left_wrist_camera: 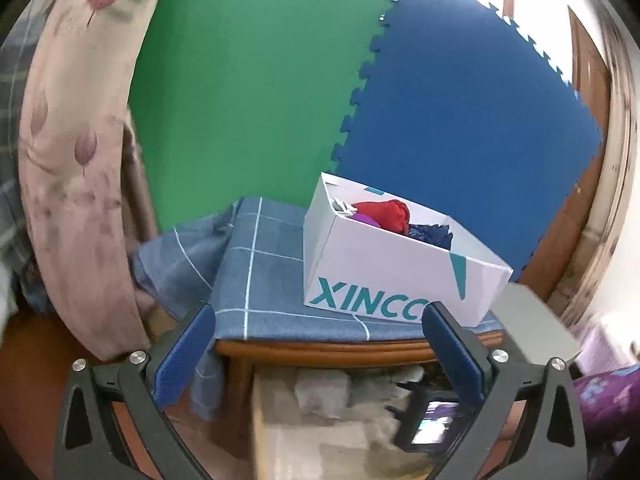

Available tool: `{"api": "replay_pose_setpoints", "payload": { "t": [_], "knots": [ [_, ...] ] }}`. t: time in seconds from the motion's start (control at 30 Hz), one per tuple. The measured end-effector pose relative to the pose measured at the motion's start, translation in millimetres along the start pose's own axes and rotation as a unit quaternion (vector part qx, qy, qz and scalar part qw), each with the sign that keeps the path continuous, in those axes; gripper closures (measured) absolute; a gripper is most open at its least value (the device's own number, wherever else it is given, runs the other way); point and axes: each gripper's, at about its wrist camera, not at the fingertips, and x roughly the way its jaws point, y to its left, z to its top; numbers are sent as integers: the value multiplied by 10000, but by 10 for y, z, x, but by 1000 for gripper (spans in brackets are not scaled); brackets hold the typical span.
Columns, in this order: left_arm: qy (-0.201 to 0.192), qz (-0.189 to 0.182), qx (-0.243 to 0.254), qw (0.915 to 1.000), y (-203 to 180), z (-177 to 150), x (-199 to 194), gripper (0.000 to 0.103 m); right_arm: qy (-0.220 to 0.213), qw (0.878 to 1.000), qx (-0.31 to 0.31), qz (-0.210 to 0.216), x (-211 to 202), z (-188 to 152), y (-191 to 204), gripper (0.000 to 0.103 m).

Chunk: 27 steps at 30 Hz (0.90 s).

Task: Take underwear out of drawer
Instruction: 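Lower the right tool into the drawer and grasp the grey sock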

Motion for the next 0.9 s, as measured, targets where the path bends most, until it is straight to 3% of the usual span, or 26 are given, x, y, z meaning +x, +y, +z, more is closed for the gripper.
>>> {"api": "replay_pose_setpoints", "payload": {
  "t": [0.17,0.37,0.47,0.53,0.9],
  "knots": [
    [22,-101,-272,9996,85,-7,11,0,-127,9985,119,-514,228,76,-72,69],
    [174,-178,-219,9995,34,-28,92,0,-198,9952,-405,-868,400,114,139,67],
    [304,-215,-104,9993,-29,-52,157,0,23,9959,-382,-815,549,134,114,62],
    [348,-222,-31,9991,-58,-64,180,0,208,9980,-197,-563,660,143,39,57],
    [521,-201,320,9979,-206,-116,256,0,269,9995,118,-129,762,191,-210,59]
  ]
}}
